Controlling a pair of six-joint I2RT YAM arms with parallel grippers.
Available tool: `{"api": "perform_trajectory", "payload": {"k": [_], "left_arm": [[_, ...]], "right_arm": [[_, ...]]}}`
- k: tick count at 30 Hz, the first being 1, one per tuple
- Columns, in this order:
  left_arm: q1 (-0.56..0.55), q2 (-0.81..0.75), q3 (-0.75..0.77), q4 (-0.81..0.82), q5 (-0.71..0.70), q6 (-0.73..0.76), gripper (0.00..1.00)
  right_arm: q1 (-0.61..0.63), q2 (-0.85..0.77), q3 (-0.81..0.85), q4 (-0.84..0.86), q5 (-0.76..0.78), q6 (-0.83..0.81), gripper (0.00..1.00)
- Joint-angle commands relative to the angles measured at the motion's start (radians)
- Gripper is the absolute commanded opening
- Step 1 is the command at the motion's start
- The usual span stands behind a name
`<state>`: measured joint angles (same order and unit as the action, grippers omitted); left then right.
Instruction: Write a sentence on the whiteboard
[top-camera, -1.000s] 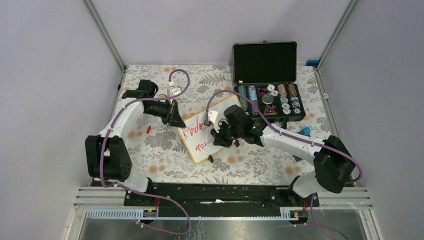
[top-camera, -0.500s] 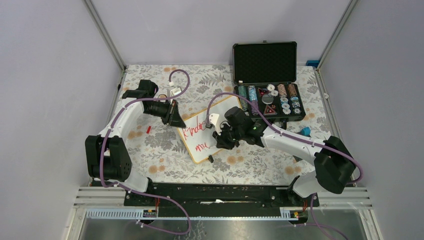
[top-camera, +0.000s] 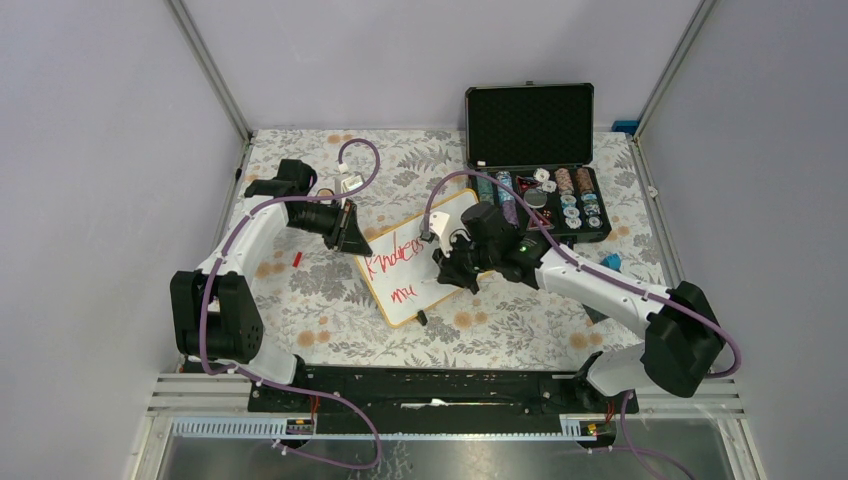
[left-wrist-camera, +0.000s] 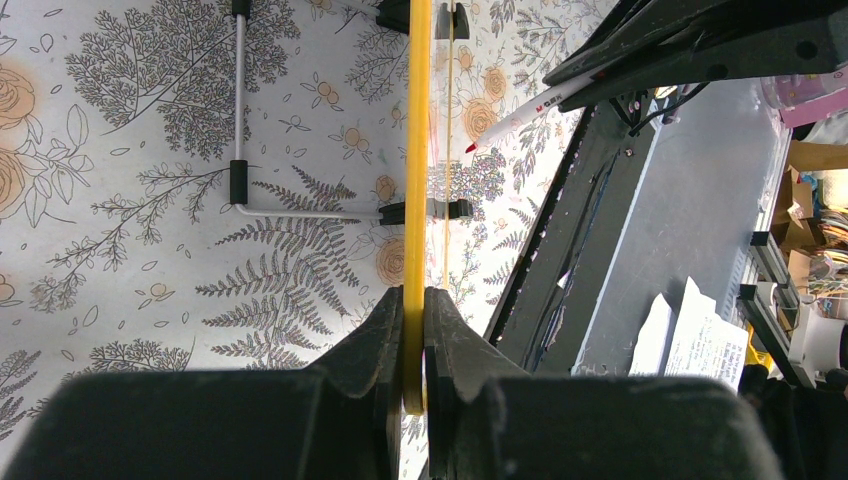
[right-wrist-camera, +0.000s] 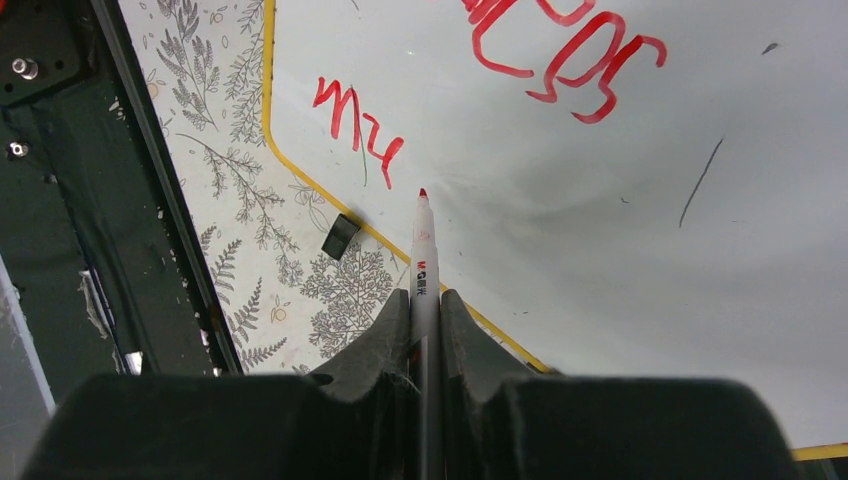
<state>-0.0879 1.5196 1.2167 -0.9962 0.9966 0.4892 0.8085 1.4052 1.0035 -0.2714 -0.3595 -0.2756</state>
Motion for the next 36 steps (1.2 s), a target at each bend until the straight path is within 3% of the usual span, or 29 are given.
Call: {"api": "perform_trajectory", "payload": {"k": [1,22,36], "left_arm": [[-0.018,-0.010,0.003,0.022,-0.033,0.028,0.00],[-0.019,-0.001,0.000,0.022,-0.038,0.034,0.00],[-0.019,0.000,-0.004,0.021,-0.038,0.038,0.00]], "right_arm": [[-0.006,-0.002,0.048,0.052,-0.018,0.015,0.00],[-0.005,0.057,0.078,0.077,-0.041,0.013,0.00],[-0.003,0.061,0.009,0.088,-0.044,0.009,0.00]]}}
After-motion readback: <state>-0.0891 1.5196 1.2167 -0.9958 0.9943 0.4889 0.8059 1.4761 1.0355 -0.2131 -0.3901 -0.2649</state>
